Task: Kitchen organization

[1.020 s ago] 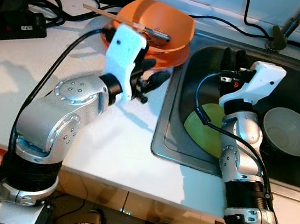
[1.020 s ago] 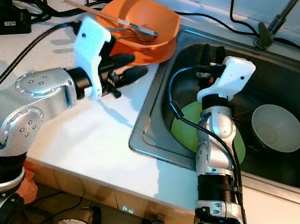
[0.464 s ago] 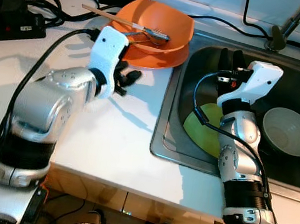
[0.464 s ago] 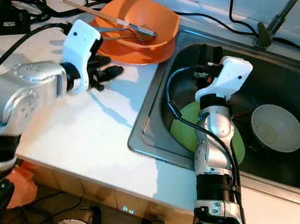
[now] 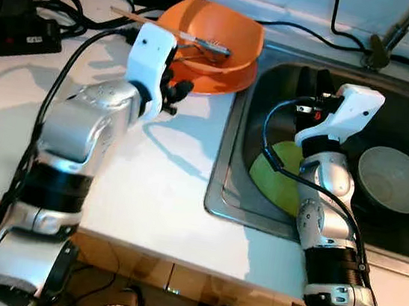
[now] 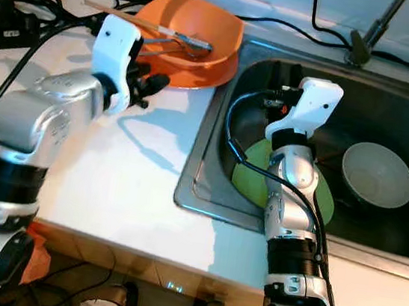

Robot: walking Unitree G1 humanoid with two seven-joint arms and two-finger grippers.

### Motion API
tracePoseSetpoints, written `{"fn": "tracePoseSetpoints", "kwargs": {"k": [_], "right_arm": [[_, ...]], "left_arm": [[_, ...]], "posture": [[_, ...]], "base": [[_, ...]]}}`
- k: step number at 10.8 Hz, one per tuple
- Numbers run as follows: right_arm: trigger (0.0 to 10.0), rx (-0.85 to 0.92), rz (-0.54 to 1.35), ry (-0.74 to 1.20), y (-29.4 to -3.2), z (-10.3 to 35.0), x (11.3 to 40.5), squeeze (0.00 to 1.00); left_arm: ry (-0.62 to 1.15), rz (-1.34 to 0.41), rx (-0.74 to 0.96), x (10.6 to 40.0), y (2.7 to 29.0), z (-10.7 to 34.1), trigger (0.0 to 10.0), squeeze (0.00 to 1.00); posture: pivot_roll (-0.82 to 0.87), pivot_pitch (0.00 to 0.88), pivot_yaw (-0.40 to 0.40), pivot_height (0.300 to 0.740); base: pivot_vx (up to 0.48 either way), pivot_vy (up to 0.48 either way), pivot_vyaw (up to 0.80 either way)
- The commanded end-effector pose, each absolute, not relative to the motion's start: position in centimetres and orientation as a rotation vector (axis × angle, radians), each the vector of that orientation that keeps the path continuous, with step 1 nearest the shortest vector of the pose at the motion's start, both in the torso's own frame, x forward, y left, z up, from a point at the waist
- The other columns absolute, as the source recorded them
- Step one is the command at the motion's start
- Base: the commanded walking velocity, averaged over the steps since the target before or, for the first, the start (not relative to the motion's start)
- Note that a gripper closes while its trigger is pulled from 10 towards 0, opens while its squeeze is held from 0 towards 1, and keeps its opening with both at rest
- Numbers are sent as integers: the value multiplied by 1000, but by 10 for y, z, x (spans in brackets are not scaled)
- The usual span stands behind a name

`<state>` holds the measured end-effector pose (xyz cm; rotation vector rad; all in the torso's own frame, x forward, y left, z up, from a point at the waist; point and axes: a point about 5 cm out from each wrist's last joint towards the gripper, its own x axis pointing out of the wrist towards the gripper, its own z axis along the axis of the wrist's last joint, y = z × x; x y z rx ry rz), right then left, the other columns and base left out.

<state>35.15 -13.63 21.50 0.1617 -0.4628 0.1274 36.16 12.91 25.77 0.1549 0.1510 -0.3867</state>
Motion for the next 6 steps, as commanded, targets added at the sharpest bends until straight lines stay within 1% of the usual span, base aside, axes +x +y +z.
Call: {"fn": "tracePoseSetpoints", "kwargs": {"k": [1, 6], "right_arm": [[10000, 173, 119, -425, -135, 204, 350, 0], [10000, 176, 122, -421, -134, 202, 348, 0]], "left_arm": [[138, -384, 158, 366, 127, 260, 10000, 0], [128, -406, 206, 393, 107, 263, 10000, 0]], "posture": [[232, 215, -5, 740], [227, 223, 7, 740]], "base": [[0, 0, 0], [0, 0, 0]]}}
